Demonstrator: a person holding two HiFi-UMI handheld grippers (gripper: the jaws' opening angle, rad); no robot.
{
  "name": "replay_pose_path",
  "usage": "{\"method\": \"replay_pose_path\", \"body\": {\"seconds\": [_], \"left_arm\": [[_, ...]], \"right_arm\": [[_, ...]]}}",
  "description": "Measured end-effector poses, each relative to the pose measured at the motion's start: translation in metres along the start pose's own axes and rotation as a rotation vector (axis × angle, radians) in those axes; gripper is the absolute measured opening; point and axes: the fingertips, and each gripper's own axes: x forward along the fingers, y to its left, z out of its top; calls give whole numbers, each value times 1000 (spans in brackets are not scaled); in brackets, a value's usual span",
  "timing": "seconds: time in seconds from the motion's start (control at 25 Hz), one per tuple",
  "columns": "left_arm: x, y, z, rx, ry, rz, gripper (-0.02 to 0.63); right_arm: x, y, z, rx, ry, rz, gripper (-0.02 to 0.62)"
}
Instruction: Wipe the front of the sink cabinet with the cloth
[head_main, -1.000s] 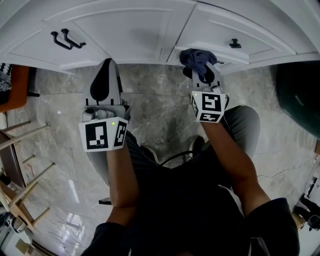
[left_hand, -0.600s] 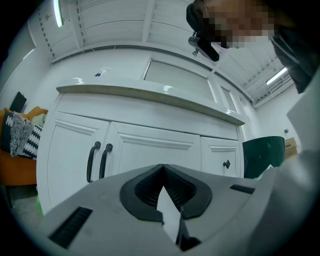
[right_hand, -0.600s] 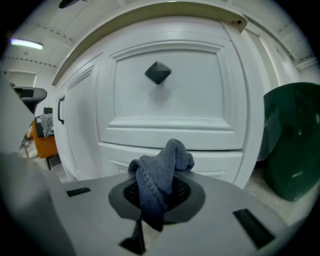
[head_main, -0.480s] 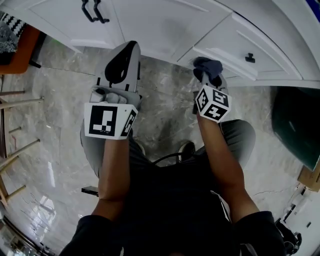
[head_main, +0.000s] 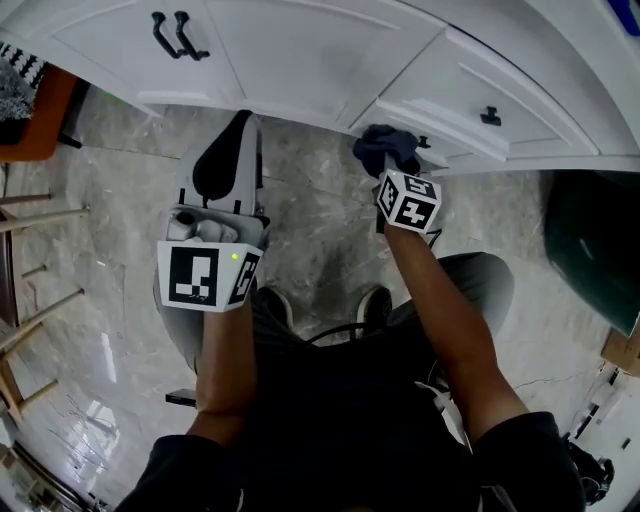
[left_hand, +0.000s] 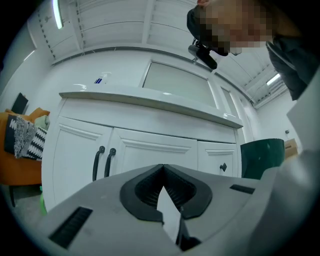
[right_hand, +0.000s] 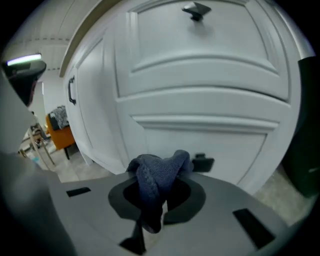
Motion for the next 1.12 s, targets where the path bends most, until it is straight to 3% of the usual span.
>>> {"method": "replay_pose_path", "body": {"seconds": [0.12, 0.24, 0.36, 0.52, 0.64, 0.72, 0.8, 0.84, 0.96, 1.12], "left_arm": [[7, 6, -2, -40, -19, 9, 5], [14, 3, -5, -25, -18, -2, 5], [20, 3, -9, -40, -11, -5, 5], [27, 1, -11, -37, -14, -6, 5], [28, 0, -13, 14, 1, 3, 5], [24, 7, -11, 57, 19, 27, 5], [18, 21, -6, 110, 51, 74, 5], [14, 31, -4, 143, 69, 106, 4], [-3, 61, 1, 202, 94, 206, 5], [-21, 89, 8, 134, 45, 288, 5]], "right_arm": [[12, -68, -46, 93, 77, -171, 34], [-17, -142, -44, 207, 36, -373, 34], [-41, -162, -15, 227, -30, -412, 34], [-33, -102, 17, 134, -106, -260, 31], [-47, -74, 22, 124, -121, -218, 29], [-74, -52, 46, 41, -199, -184, 29], [-100, -3, 91, -69, -323, -54, 29], [-109, 28, 113, -72, -371, 42, 29], [-116, 111, 167, 88, -427, 327, 29], [-101, 193, 234, 352, -417, 636, 29]]}}
